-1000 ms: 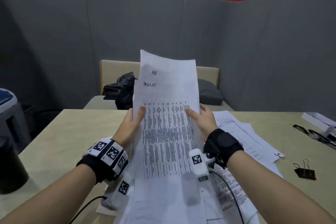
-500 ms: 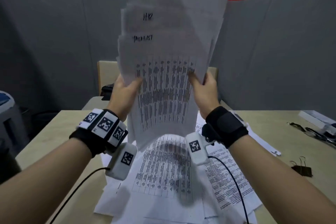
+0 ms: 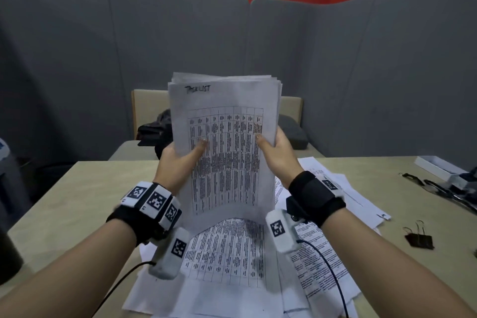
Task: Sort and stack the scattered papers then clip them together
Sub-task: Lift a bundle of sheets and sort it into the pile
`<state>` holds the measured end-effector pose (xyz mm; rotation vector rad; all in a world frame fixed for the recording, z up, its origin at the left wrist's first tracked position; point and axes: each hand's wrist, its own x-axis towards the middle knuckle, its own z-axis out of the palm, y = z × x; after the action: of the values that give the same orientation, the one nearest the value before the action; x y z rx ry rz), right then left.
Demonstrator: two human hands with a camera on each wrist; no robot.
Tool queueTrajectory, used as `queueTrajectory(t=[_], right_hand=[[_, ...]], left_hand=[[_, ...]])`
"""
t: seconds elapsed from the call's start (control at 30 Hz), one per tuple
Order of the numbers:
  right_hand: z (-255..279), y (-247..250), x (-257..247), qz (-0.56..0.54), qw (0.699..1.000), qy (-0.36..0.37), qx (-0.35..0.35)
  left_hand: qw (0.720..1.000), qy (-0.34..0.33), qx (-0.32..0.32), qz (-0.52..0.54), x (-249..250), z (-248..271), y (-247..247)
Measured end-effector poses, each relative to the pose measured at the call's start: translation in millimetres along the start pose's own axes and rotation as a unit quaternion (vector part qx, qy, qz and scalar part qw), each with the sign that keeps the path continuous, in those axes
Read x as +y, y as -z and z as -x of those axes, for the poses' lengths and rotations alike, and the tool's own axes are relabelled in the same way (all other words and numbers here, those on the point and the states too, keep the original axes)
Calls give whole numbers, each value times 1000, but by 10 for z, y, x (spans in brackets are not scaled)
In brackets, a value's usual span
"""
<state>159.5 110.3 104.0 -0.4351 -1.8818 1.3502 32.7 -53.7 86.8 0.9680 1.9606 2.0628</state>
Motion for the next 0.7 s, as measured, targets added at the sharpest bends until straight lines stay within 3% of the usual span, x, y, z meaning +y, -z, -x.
queueTrajectory(t=[0.17, 0.3, 0.4, 0.53, 0.6, 0.7], right_hand=[[3, 61, -127, -33, 995, 57, 69], [95, 173, 134, 3, 997, 13, 70], [160, 187, 279, 43, 996, 2, 82], [82, 156, 155, 17, 990, 21, 137], [37, 171, 94, 15, 991, 21, 129], [57, 257, 119, 27, 998, -13, 49]], left_hand=[[999, -24, -6, 22, 51, -24, -60], [998, 48, -26, -29, -290, -31, 29], [996, 63, -24, -51, -372, 20, 23], [997, 58, 3, -52, -164, -47, -62], [998, 57, -1, -25, -47, -81, -63], [994, 97, -41, -12, -39, -53, 11]])
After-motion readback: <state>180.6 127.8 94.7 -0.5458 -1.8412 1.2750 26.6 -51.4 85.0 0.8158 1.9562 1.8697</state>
